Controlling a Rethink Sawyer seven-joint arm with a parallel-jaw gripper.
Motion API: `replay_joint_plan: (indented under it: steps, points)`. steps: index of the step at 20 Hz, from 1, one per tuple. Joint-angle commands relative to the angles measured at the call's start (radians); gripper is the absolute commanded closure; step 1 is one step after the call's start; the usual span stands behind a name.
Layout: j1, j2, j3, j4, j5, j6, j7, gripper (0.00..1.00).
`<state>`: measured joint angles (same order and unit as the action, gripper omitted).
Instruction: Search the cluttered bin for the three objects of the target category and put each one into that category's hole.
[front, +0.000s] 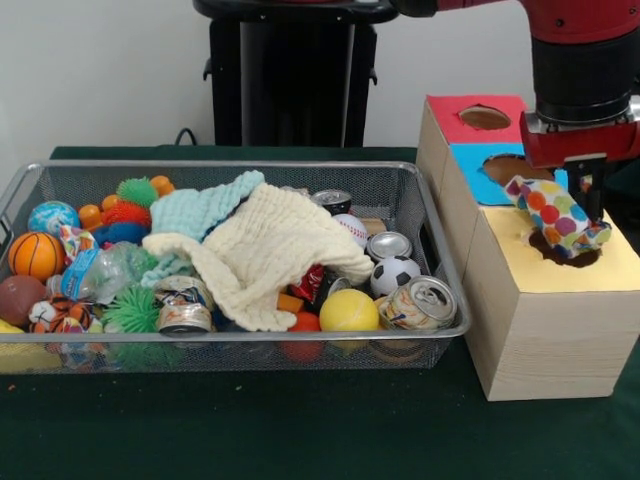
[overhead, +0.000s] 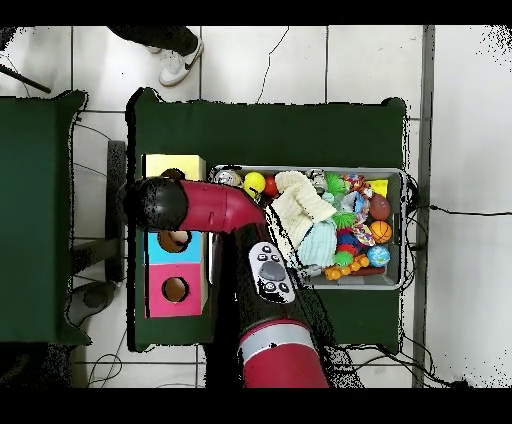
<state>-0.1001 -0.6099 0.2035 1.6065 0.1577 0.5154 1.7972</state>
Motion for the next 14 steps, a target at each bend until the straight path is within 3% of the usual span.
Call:
replay_joint_plan:
  steps: [1, 7, 14]
  points:
    - [-0.061, 0.02, 0.073, -0.016, -0.007, 0.107, 0.022, 1.0]
    - [-0.117, 0.005, 0.098, 0.005, -0.025, 0.111, -0.018, 1.0]
    - [-0.16, 0.037, 0.138, 0.025, -0.054, 0.063, -0.039, 1.0]
